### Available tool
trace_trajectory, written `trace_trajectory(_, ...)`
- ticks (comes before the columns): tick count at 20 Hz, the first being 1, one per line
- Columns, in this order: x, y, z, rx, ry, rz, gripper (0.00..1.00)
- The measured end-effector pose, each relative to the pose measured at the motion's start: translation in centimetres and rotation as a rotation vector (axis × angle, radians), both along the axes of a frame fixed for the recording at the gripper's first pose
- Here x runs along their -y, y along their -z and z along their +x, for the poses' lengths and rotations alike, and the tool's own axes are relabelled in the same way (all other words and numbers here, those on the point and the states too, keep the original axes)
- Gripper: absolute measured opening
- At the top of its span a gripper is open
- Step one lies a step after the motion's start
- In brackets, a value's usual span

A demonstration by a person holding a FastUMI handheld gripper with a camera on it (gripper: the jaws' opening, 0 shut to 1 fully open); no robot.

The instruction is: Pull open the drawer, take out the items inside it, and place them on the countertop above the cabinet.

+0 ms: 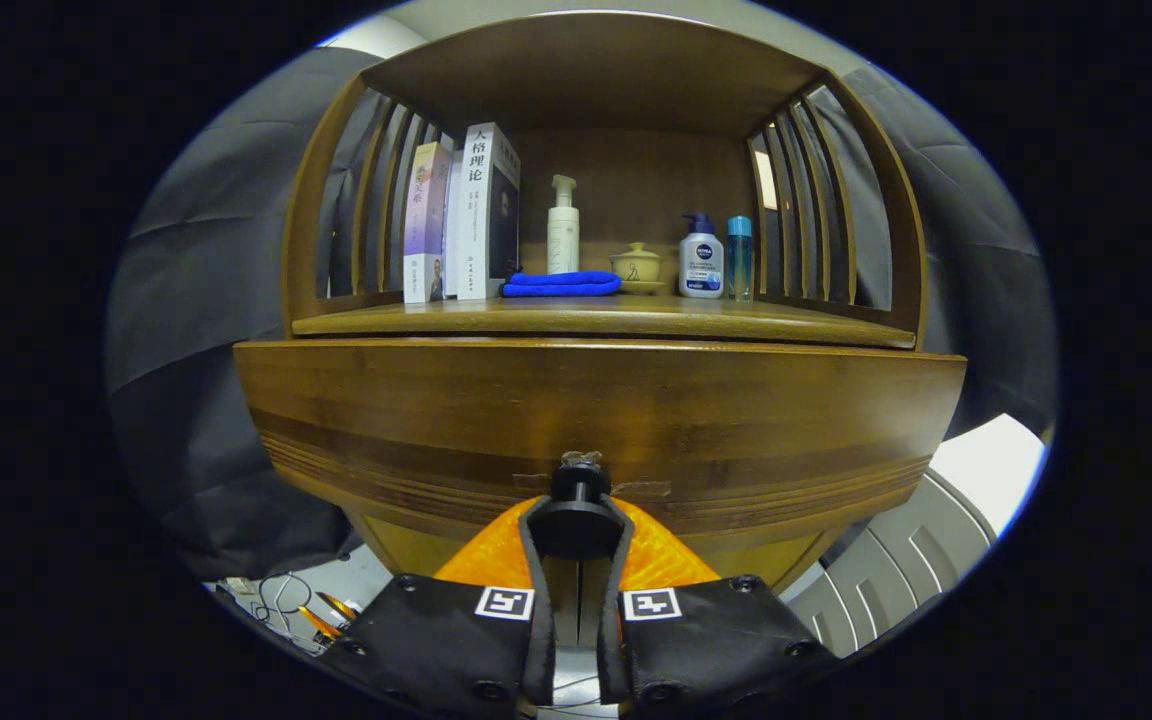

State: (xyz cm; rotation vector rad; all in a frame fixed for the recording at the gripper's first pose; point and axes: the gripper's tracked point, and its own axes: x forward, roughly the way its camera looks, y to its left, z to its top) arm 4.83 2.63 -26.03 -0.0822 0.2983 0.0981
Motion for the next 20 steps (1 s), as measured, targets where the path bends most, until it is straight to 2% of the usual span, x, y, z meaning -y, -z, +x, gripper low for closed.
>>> trace_trajectory(16, 0.4, 0.4, -7.6, -0.034, -0.082, -0.016, 0.18)
trace_trajectory(20, 0.3, 0.5, -8.1, -0.053, -0.087, -0.009, 0.19)
